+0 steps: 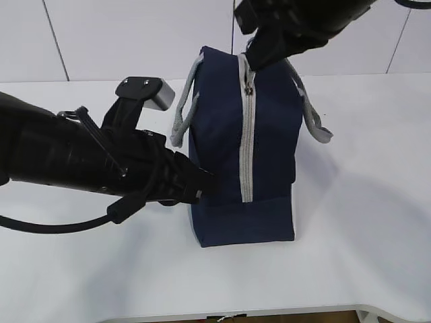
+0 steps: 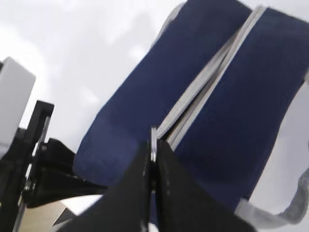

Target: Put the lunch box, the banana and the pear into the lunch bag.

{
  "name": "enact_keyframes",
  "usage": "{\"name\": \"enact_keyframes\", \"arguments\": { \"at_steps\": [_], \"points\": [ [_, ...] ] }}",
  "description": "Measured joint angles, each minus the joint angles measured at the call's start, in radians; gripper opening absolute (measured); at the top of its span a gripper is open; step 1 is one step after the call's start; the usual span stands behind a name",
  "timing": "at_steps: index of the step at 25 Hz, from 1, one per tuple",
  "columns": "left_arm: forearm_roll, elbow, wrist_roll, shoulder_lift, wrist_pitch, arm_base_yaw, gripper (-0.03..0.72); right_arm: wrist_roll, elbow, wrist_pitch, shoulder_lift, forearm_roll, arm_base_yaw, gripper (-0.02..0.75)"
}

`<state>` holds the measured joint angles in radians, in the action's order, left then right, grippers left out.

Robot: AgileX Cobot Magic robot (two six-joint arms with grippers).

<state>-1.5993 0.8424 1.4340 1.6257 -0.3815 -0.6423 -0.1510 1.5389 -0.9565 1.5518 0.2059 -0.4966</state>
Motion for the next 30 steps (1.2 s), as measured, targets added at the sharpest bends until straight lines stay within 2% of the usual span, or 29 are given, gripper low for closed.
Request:
{"name": "enact_keyframes", "arguments": {
  "at_steps": [14, 24, 30],
  "points": [
    [0.000, 0.000, 0.000, 0.000, 0.004, 0.000, -0.013, 0.009, 0.207, -0.008, 0.147, -0.059, 0.013, 0.018],
    [-0.001, 0.000, 0.000, 0.000, 0.004, 0.000, -0.013, 0.016, 0.336, -0.024, 0.256, -0.053, 0.087, 0.018],
    [-0.001, 0.000, 0.000, 0.000, 0.004, 0.000, -0.013, 0.016, 0.452, -0.034, 0.350, -0.051, 0.099, 0.018]
  ]
}}
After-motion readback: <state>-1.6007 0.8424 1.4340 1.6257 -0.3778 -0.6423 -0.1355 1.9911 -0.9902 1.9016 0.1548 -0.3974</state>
